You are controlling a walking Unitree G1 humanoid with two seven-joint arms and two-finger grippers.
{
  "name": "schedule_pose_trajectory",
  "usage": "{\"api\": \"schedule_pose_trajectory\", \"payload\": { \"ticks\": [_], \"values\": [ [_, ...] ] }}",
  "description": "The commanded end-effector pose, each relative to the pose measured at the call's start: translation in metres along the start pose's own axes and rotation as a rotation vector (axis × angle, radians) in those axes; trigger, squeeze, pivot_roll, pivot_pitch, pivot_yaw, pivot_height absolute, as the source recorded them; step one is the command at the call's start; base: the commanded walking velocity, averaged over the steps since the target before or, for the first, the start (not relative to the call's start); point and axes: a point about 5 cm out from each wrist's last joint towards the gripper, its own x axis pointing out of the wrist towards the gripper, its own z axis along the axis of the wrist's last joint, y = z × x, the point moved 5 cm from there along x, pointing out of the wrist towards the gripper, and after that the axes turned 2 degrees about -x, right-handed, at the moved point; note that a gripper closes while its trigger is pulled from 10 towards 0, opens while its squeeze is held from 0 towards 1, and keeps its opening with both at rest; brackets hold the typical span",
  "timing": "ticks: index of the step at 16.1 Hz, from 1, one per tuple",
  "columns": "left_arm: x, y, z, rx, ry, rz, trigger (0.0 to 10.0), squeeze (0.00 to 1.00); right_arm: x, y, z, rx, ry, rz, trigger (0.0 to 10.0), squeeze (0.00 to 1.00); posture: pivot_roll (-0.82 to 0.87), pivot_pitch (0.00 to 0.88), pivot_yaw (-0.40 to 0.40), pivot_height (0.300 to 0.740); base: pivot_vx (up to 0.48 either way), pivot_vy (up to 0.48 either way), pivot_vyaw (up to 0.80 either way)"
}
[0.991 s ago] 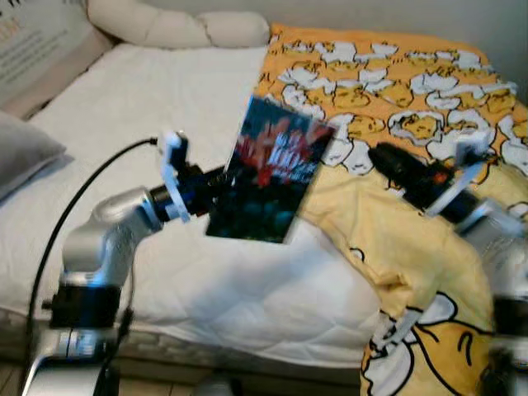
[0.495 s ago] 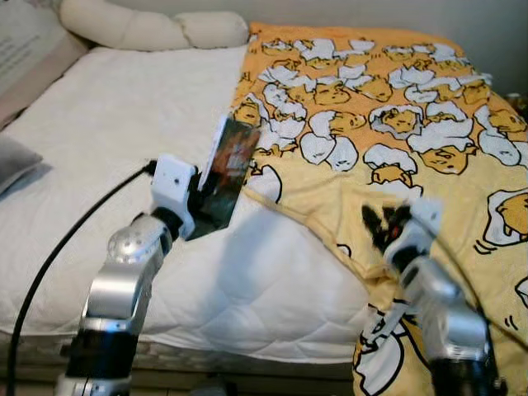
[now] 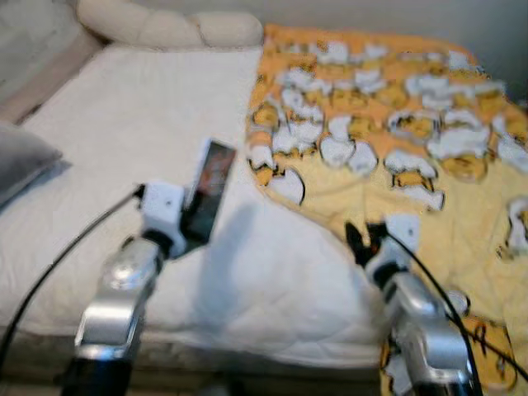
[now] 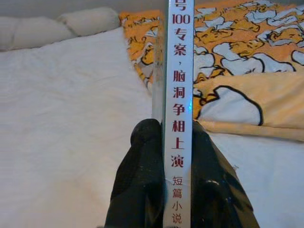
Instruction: Clean up the room
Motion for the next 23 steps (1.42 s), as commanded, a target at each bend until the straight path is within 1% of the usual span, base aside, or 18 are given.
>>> {"api": "schedule_pose_trajectory", "payload": {
  "ticks": [1, 7, 23],
  "values": [
    [0.001, -0.008, 0.014, 0.017, -0.051, -0.021, 10.0, 0.00, -0.003, -0.009, 0.001, -0.004, -0.003, -0.032, 10.0, 0.00, 0.02, 0.000, 0.013, 0.740, 0.000, 0.398, 0.00],
    [0.000, -0.004, 0.011, 0.023, -0.040, -0.009, 10.0, 0.00, -0.006, -0.004, 0.001, -0.001, -0.014, -0.003, 10.0, 0.00, 0.03, 0.000, 0.014, 0.740, 0.000, 0.394, 0.00],
    [-0.005, -0.002, 0.009, 0.031, -0.030, -0.001, 10.0, 0.00, -0.003, 0.003, -0.003, -0.006, -0.004, 0.024, 10.0, 0.00, 0.05, 0.000, 0.003, 0.740, 0.000, 0.396, 0.00]
  ]
}}
